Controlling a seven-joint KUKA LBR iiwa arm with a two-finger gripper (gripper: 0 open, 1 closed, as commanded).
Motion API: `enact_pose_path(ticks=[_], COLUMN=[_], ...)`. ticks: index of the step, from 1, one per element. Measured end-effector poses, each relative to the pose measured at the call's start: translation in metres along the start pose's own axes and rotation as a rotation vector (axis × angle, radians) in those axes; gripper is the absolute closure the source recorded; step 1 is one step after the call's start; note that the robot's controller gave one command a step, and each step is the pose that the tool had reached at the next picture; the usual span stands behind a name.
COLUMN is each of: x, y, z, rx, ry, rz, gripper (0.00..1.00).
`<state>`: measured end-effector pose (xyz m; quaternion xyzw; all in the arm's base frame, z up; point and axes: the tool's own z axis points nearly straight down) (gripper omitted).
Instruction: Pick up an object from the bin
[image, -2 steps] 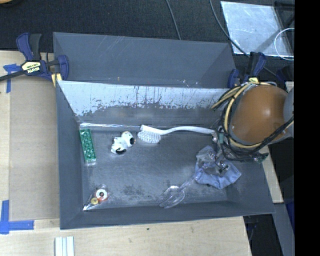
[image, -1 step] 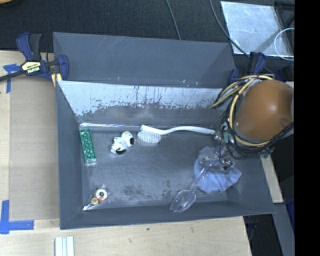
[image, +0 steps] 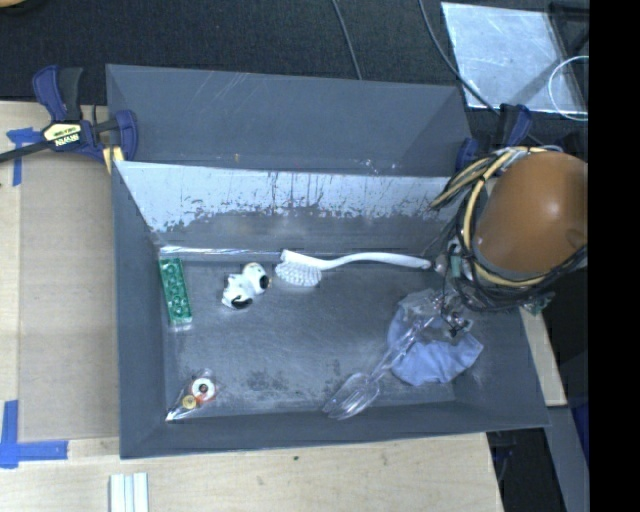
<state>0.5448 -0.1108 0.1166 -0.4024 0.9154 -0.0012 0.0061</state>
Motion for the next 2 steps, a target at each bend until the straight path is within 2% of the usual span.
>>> enact_pose_path(ticks=[2], x=[-0.001], y=[-0.001], z=[-0.045], rx=[0.005], ry=[-0.003], rz=[-0.013], gripper=[1.00])
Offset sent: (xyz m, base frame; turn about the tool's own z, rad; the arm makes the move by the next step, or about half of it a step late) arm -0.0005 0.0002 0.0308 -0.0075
